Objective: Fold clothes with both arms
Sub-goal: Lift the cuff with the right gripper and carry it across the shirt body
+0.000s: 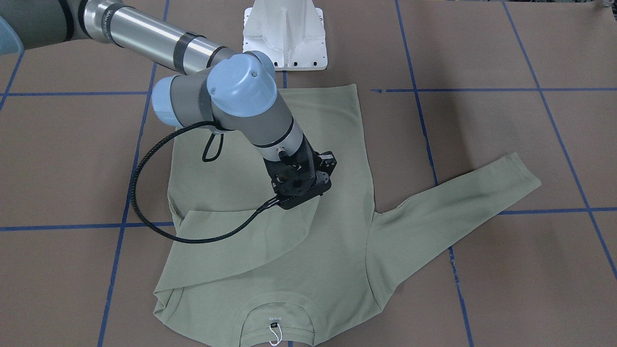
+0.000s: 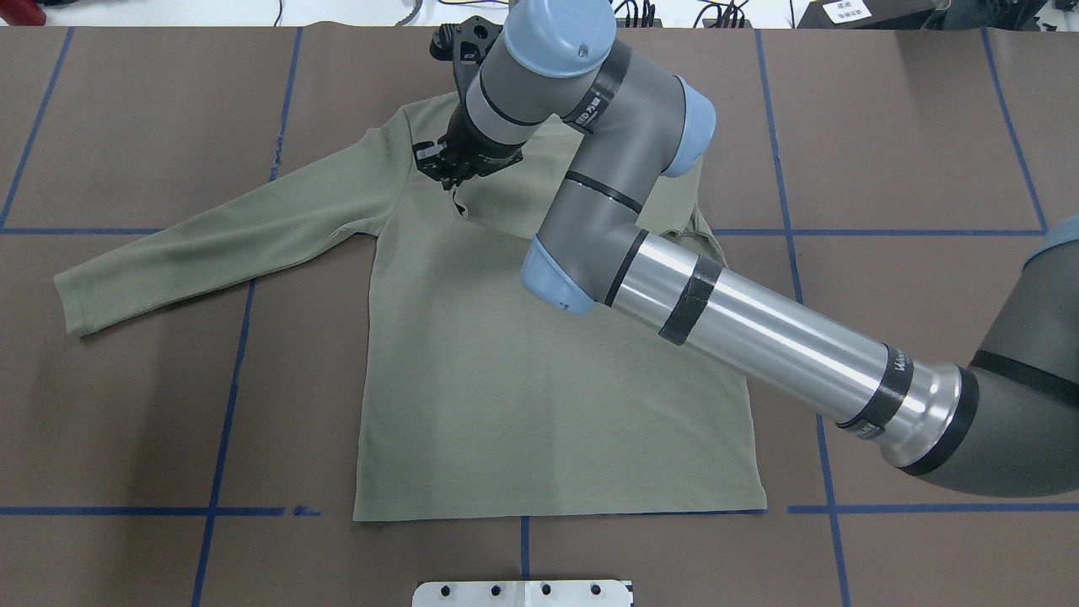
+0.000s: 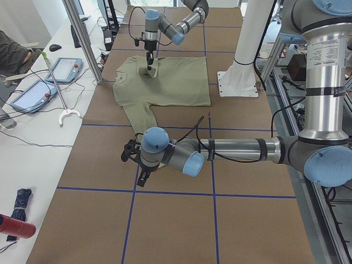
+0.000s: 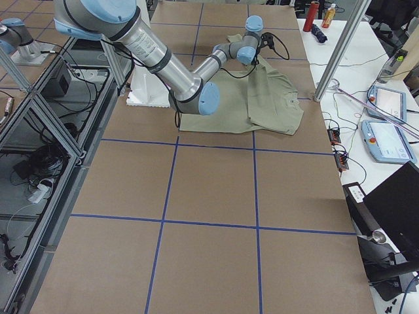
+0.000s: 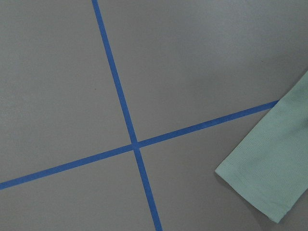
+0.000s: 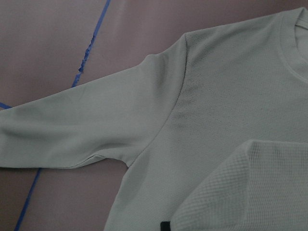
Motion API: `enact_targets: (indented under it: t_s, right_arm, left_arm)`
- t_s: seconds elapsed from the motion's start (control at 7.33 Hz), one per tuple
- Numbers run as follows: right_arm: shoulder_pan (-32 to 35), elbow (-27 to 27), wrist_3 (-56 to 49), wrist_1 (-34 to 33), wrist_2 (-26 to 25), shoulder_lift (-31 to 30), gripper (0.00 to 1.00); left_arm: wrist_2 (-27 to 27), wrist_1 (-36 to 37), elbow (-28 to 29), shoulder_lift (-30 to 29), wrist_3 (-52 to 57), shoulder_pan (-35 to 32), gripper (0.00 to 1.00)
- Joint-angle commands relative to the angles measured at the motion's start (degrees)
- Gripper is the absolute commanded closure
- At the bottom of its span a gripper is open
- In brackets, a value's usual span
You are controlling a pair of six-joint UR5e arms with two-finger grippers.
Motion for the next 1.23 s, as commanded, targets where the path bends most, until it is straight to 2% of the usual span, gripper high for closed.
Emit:
enact_targets:
  t_s: [0.0, 0.55, 0.68, 0.82, 0.95, 1.09]
  right_arm:
    - [-1.8, -0.4, 3.9, 6.4, -0.8, -0.2, 1.0]
    - [-2.2, -0.7, 4.8, 8.2, -0.9, -0.9, 1.0]
    - [-4.3, -1.5, 4.8, 8.1, -4.4, -0.3, 1.0]
    - [-9.3, -5.9, 4.8, 8.1, -13.5, 3.4, 0.13]
    - [-12.1, -10.3, 4.9, 8.1, -18.9, 7.7, 0.0]
    - [-12.3, -10.6, 4.9, 8.0, -19.2, 7.5, 0.0]
  left_arm:
    - [0.0, 0.1, 0.0, -0.1, -0.1, 0.1, 0.0]
    - [0.1, 0.1, 0.0, -0.2, -0.1, 0.1, 0.0]
    - [0.0, -0.1, 0.9, -0.5, -0.1, 0.1, 0.0]
    - [0.1, -0.1, 1.3, -0.8, 0.0, 0.1, 0.0]
    - [0.0, -0.1, 1.4, -1.0, 0.0, 0.1, 0.0]
    - [0.1, -0.1, 1.4, -1.0, 0.0, 0.1, 0.0]
